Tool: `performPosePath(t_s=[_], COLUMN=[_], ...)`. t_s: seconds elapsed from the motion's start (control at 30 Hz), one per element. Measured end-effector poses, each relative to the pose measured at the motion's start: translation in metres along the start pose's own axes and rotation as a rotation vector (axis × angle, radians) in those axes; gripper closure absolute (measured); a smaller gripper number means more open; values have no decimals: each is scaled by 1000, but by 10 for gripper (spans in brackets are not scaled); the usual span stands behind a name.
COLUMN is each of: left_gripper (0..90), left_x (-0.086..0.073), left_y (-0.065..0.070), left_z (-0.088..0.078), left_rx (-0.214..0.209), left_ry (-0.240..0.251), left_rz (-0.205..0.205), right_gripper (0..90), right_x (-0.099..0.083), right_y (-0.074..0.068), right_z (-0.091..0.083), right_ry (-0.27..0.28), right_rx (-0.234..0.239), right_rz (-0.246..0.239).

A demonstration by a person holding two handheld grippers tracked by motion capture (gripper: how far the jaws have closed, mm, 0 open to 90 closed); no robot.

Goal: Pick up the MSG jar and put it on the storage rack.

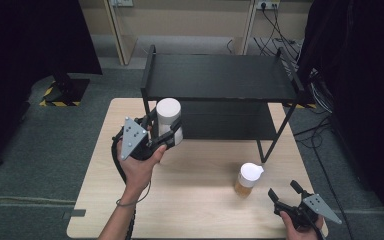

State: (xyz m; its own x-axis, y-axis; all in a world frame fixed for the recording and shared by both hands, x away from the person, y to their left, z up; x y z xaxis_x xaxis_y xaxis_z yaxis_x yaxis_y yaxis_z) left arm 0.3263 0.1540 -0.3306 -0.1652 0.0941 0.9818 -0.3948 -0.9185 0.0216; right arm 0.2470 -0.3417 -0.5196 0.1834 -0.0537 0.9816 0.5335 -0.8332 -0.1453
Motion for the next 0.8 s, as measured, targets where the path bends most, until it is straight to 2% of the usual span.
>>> performPosePath(t_s=[0.5, 0.67, 0.8], left_gripper=[337, 337, 337], left_x=[14, 23, 32], left_y=[-1, -1, -1], left_z=[5, 6, 7], left_rx=[4, -3, 8], left_ry=[25, 38, 53], left_rz=[-21, -32, -25], right_gripper=[56, 57, 57], right_x=[0, 0, 0], right_y=[0, 0, 1], right_z=[0, 0, 0], right_ry=[2, 3, 3], right_rx=[2, 1, 2], right_rz=[4, 5, 5])
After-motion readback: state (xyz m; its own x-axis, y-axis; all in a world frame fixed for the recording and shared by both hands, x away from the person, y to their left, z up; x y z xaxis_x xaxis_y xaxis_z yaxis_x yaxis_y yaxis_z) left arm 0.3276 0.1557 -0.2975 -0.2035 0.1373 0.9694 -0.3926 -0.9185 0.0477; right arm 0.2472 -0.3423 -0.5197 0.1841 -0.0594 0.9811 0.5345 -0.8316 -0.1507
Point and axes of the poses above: each handheld gripper's, and its own axes: z roughly forward along the jaws, x roughly out of its top, y roughly to its right, the point moved 10 cm from there along z, roughly forward along the jaws, and after that the axes turned 10 degrees about x, right-handed, at the moved point
